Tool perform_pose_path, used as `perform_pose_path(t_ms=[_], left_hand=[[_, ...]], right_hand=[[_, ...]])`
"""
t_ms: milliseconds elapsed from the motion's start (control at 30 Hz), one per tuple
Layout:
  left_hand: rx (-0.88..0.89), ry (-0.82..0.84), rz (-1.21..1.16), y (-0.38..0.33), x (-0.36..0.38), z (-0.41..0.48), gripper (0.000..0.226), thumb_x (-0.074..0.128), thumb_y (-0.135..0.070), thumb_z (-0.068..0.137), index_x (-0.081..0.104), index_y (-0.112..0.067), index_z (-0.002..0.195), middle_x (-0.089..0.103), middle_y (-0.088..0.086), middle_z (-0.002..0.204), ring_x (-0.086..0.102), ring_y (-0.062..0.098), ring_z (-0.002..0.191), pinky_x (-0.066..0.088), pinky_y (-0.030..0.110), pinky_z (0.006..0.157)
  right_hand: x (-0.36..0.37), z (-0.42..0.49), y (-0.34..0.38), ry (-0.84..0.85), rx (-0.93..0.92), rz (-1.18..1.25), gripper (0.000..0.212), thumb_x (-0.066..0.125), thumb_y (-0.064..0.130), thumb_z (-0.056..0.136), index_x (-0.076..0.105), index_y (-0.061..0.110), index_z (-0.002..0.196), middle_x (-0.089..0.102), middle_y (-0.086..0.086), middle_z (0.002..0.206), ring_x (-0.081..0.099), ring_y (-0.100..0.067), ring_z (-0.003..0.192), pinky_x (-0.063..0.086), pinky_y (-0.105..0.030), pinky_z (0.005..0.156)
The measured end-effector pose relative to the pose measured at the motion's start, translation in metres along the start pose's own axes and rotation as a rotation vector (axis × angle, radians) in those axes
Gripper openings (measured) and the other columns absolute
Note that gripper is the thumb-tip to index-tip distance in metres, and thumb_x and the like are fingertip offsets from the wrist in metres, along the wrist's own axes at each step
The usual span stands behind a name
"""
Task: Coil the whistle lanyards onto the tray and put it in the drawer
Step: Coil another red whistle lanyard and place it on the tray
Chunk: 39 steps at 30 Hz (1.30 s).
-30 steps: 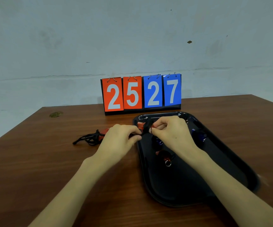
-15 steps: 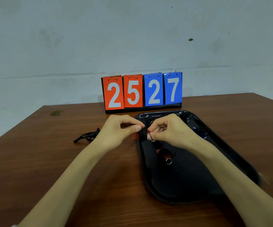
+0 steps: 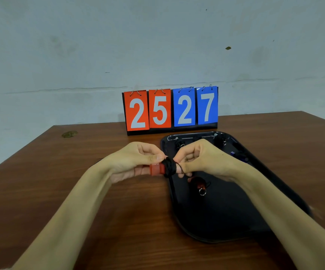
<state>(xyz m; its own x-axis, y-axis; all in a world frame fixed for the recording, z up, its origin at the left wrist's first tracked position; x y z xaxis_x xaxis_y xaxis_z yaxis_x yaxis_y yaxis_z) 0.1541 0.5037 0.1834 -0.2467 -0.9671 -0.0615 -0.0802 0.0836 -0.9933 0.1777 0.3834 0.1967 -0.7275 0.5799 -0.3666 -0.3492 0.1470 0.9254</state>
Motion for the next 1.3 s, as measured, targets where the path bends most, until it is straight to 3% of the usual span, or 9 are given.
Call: perform_pose_path(t_ms=[100,300,533,767,933,1067,1133,1200,1300], left_hand=[[-0.003,-0.037,0.054,0.0,-0.003,0.002,0.008,0.059,-0.003,0.084,0.066,-0.006,0.083,0.064,0.019,0.097,0.065,0.02,0.08,0.056,0.027,0.072],[0.102,-0.071,0.136,-0.007,-0.007,0.0,0.027,0.046,0.014,0.089,0.064,-0.007,0.092,0.065,0.009,0.09,0.065,0.007,0.069,0.053,0.016,0.059],[0.172,-0.06,0.013,-0.02,0.005,-0.004,0.029,0.067,-0.004,0.068,0.066,-0.007,0.096,0.072,0.009,0.08,0.068,0.012,0.06,0.052,0.017,0.05],[0.154,-0.05,-0.102,-0.008,0.015,0.006,0.029,0.055,-0.008,0.085,0.06,-0.005,0.114,0.069,0.015,0.093,0.069,0.025,0.08,0.058,0.033,0.072],[0.118,-0.148,-0.07,0.004,0.017,0.011,0.021,0.042,-0.014,0.098,0.057,-0.004,0.109,0.053,0.003,0.068,0.04,0.009,0.047,0.033,0.019,0.045],[0.186,-0.437,0.302,0.003,0.003,0.012,0.024,0.044,-0.022,0.098,0.065,-0.011,0.096,0.051,-0.001,0.063,0.039,0.003,0.043,0.03,0.014,0.046],[0.292,-0.541,0.663,-0.006,0.006,0.01,0.02,0.047,-0.021,0.097,0.067,-0.018,0.096,0.057,-0.006,0.074,0.051,0.001,0.063,0.037,0.013,0.058],[0.372,-0.537,0.921,-0.011,0.017,0.007,0.022,0.048,-0.022,0.096,0.066,-0.017,0.108,0.055,-0.007,0.089,0.053,0.007,0.084,0.037,0.014,0.069],[0.479,-0.513,1.079,-0.016,0.025,0.003,0.027,0.051,-0.021,0.095,0.064,-0.015,0.117,0.049,-0.008,0.093,0.047,0.005,0.085,0.034,0.01,0.07]], right_hand=[[0.001,-0.002,0.001,0.019,0.001,0.075,0.009,0.066,0.003,0.079,0.07,0.011,0.081,0.067,0.001,0.065,0.058,-0.006,0.059,0.047,-0.016,0.058],[0.002,-0.003,-0.002,0.051,0.031,0.193,0.008,0.065,0.005,0.078,0.07,0.011,0.08,0.066,-0.001,0.064,0.056,-0.006,0.055,0.048,-0.016,0.058],[-0.004,-0.004,-0.004,0.044,0.06,0.271,0.016,0.06,0.001,0.083,0.07,0.011,0.075,0.064,-0.001,0.062,0.055,-0.006,0.054,0.048,-0.015,0.058],[-0.02,0.0,-0.013,-0.175,0.077,0.266,0.008,0.064,0.006,0.082,0.071,0.011,0.081,0.066,-0.002,0.067,0.056,-0.006,0.058,0.048,-0.016,0.059],[-0.031,0.0,-0.018,-0.357,0.088,0.287,0.009,0.064,0.005,0.083,0.07,0.01,0.08,0.066,-0.002,0.066,0.056,-0.006,0.057,0.049,-0.018,0.06],[-0.039,0.0,-0.026,-0.518,0.116,0.242,0.004,0.066,0.008,0.083,0.07,0.009,0.081,0.067,0.0,0.064,0.056,-0.006,0.056,0.049,-0.02,0.061],[-0.042,-0.002,-0.027,-0.601,0.117,0.13,0.004,0.069,0.01,0.081,0.068,0.012,0.078,0.067,0.0,0.064,0.058,-0.008,0.058,0.049,-0.017,0.058],[-0.048,-0.005,-0.025,-0.697,0.113,-0.067,0.006,0.071,0.013,0.08,0.067,0.017,0.077,0.068,0.001,0.067,0.062,-0.009,0.061,0.051,-0.018,0.06],[-0.051,-0.009,-0.02,-0.76,0.097,-0.31,0.01,0.074,0.018,0.077,0.066,0.023,0.074,0.066,0.006,0.068,0.063,-0.005,0.066,0.054,-0.021,0.068]])
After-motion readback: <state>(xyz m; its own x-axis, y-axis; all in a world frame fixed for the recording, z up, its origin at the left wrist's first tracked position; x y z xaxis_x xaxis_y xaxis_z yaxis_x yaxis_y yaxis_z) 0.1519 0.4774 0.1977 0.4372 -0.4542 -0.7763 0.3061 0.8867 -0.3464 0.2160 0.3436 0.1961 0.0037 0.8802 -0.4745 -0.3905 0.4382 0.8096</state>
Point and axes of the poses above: each hand's wrist, its own z-axis towards the middle knuckle, its own x-axis out of the palm, y = z × x, the point moved 8 cm from there along z, towards the middle knuckle
